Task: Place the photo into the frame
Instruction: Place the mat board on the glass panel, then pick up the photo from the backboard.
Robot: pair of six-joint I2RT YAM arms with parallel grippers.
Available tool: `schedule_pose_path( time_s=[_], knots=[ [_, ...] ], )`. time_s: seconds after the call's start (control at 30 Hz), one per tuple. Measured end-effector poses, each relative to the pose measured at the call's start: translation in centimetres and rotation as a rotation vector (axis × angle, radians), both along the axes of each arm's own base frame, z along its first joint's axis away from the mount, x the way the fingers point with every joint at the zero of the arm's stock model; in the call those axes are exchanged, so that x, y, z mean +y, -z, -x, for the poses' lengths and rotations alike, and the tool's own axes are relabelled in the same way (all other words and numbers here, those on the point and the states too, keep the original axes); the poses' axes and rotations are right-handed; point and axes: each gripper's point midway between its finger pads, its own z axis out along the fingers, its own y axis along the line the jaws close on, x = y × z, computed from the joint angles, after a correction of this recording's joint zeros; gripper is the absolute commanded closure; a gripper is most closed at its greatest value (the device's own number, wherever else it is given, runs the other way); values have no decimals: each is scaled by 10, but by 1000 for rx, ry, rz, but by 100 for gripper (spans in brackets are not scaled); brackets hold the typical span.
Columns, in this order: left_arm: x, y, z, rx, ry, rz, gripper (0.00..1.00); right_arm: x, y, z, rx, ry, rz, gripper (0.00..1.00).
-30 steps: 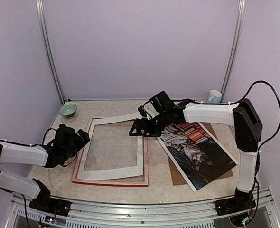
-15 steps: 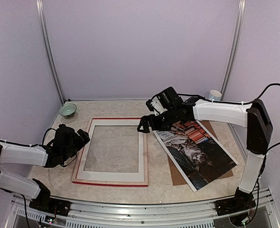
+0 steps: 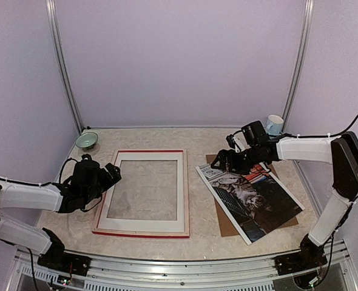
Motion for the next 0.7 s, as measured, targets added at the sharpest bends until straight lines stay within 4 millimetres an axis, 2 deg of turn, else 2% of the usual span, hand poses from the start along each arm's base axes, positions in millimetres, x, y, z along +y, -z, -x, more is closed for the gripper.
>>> schedule_pose_path(
  time_s=[0.23,0.4,0.7],
  knots=[
    [-59,-35,-12,-74,138,-39,1,-51,-3,-8,-3,103,-24,2],
    [-108,-40,-20,-85,248,-87,1,-93,6,-6,16,192,-39,2],
    [-201,-41,-24,-99,464,-123,1,-144,10,11,26,310,-51,2]
  ],
)
